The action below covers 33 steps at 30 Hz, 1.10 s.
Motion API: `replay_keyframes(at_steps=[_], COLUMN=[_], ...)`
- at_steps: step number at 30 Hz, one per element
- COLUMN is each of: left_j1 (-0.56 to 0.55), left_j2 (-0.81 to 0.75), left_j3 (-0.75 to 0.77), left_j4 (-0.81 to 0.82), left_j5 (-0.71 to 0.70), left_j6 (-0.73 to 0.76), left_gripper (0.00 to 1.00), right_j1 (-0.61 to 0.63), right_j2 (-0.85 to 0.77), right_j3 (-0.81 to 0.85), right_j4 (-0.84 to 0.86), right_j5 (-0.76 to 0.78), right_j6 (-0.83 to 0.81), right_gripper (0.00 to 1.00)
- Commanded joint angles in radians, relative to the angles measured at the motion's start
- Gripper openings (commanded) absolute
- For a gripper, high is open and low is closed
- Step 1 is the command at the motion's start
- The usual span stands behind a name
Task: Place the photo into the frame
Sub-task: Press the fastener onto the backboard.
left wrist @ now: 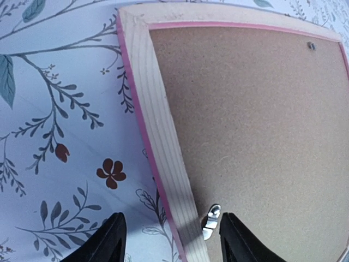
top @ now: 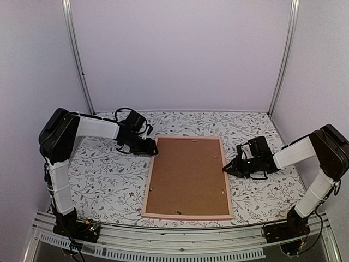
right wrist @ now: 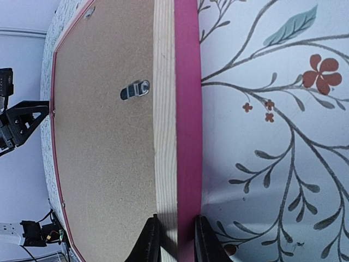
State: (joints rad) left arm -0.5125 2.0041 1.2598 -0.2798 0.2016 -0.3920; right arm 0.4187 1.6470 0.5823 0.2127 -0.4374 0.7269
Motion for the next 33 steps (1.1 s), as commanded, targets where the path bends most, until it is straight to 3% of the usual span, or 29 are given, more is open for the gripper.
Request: replay_keyframes(at_steps=[1, 8, 17, 29, 33], left_j1=[-0.03, -0.07, -0.083, -0.083, -0.083], left_j2=[0.04, 0.07, 0.079, 0.056, 0.049], left_j3=[0.057, 0.11, 0.14, 0.104, 0.099], left_j4=[-0.074, -0.127, -0.173, -0.188, -0.185], left_j5=[-0.082, -0.152, -0.183, -0.169, -0.138], left_j6=[0.071, 0.127, 0.152, 0.178, 0.195], left_gripper=[0.62, 0.6, 0.45, 0.45, 0.52], right_j1=[0.006, 0.006, 0.006, 0.006, 0.006], right_j2=[0.055, 0.064, 0.069, 0.086, 0.085], right_j3=[-0.03, -0.033, -0.039, -0.031, -0.032], right_j4=[-0.032, -0.023, -0.013, -0.006, -0.006], right_j5=[-0.024, -0.03, -0.033, -0.04, -0.04], right_j6=[0.034, 0.034, 0.032, 0.031, 0.032], right_gripper=[0.0, 0.0, 0.0, 0.0, 0.0])
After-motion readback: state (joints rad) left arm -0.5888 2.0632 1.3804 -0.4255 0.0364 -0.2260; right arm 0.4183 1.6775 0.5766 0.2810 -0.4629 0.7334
